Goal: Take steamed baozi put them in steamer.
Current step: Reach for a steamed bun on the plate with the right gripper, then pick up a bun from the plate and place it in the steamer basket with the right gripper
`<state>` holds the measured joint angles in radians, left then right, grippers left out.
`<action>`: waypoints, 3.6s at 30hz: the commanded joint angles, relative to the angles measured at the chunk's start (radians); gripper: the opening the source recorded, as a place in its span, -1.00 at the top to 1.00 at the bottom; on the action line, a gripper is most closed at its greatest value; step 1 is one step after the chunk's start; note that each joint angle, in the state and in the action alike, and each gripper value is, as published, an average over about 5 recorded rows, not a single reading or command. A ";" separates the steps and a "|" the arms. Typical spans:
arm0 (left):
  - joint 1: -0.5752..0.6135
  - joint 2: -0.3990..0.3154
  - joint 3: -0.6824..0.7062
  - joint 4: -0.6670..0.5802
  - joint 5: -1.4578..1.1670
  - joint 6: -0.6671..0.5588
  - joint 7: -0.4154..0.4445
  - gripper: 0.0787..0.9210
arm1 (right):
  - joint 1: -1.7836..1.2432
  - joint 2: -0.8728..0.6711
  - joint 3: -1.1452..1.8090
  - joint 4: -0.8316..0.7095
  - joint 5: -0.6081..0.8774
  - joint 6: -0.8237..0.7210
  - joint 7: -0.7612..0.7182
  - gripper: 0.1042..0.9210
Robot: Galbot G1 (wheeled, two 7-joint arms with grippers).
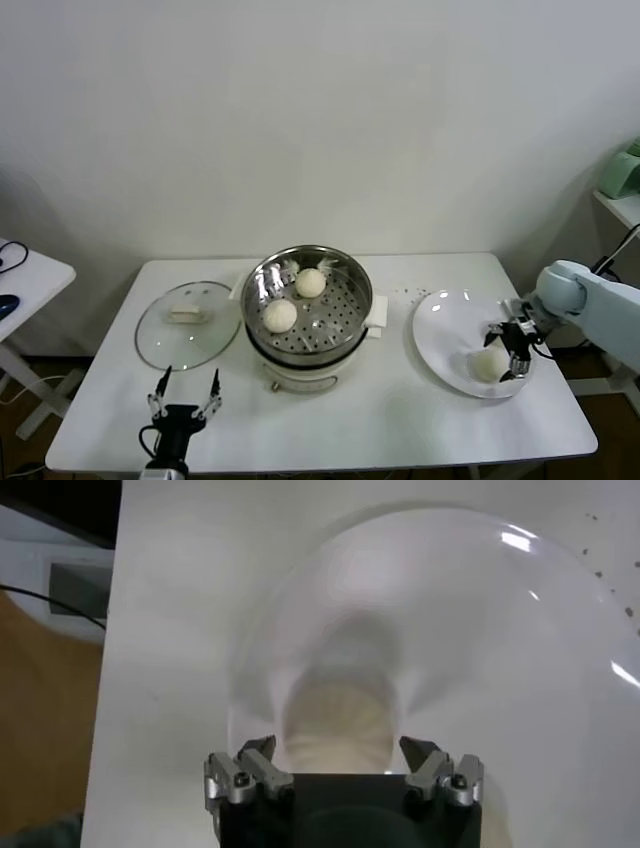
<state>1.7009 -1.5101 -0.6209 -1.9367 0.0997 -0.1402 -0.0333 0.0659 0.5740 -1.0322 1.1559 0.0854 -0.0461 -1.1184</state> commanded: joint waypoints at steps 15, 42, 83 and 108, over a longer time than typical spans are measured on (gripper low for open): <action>-0.003 -0.003 0.001 0.006 -0.001 -0.002 -0.001 -0.77 | -0.025 0.016 0.018 -0.026 -0.021 0.000 0.000 -0.53; 0.008 0.006 0.007 -0.022 0.009 0.012 0.003 -0.77 | 0.633 0.120 -0.338 0.122 0.097 0.183 -0.065 -0.39; 0.050 0.064 0.033 -0.053 0.044 0.024 0.002 -0.77 | 0.401 0.684 -0.169 0.419 -0.558 0.581 -0.051 -0.33; 0.030 0.055 0.045 -0.031 0.045 0.031 0.002 -0.77 | 0.374 0.628 -0.197 0.420 -0.560 0.595 -0.054 -0.34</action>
<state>1.7323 -1.4575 -0.5772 -1.9684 0.1432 -0.1101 -0.0315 0.4501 1.2000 -1.2300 1.5811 -0.4673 0.5449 -1.1707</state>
